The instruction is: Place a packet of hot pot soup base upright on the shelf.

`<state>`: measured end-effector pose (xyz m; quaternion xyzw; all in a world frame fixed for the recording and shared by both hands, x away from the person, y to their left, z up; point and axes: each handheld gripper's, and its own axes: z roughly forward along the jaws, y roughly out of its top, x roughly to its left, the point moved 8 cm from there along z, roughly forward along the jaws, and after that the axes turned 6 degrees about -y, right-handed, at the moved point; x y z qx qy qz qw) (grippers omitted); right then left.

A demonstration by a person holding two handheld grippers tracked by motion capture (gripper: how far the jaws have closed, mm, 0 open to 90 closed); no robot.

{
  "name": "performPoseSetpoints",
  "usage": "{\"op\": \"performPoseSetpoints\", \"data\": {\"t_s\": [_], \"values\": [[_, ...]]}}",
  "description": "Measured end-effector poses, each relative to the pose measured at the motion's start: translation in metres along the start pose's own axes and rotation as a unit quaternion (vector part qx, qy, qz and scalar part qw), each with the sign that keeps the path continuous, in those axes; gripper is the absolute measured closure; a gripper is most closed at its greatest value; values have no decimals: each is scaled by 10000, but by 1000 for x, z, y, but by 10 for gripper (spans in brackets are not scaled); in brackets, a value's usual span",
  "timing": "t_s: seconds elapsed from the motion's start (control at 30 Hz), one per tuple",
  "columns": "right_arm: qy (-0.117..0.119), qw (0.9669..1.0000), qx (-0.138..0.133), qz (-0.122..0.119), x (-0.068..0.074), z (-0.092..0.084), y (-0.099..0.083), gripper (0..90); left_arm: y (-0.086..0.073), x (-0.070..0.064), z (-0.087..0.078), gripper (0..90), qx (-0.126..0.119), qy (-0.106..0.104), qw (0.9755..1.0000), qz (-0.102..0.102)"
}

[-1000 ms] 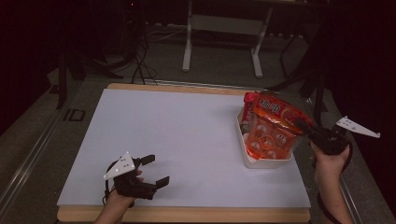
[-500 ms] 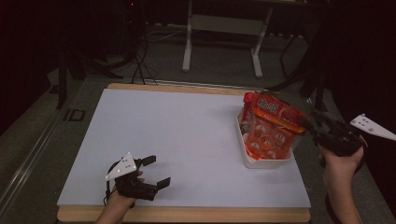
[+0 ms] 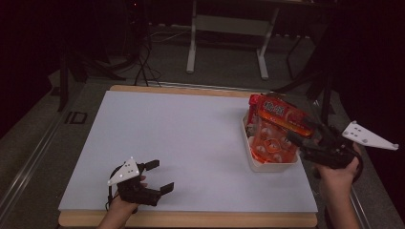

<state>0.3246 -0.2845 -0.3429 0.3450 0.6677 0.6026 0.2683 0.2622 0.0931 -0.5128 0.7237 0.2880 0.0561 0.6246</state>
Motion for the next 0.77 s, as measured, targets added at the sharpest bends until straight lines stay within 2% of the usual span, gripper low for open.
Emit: {"op": "performPoseSetpoints", "data": {"t_s": [0.17, 0.23, 0.33, 0.4, 0.47, 0.57, 0.77], "values": [[315, 9992, 213, 85, 17, 12, -24, 138, 0, 0, 0, 35, 6, -4, 10000, 13], [387, 9987, 296, 134, 22, 17, -35, 137, 0, -1, 0, 35, -7, -10, 10000, 5], [429, 9981, 434, 86, 28, 24, -52, 137, 0, 0, 0, 35, -12, -7, 10000, 14], [523, 9976, 442, 131, 31, 26, -61, 138, 1, 0, -1, 35, -24, -3, 10000, 17], [525, 9973, 503, 75, 35, 30, -74, 140, 1, -1, -1, 35, -21, -1, 10000, 33], [660, 9960, 577, 185, 41, 35, -92, 140, 1, -1, -1, 35, -14, 1, 10000, 63], [798, 9935, 789, 196, 48, 44, -107, 142, 1, -2, -1, 35, -23, -13, 10000, 82]]}}
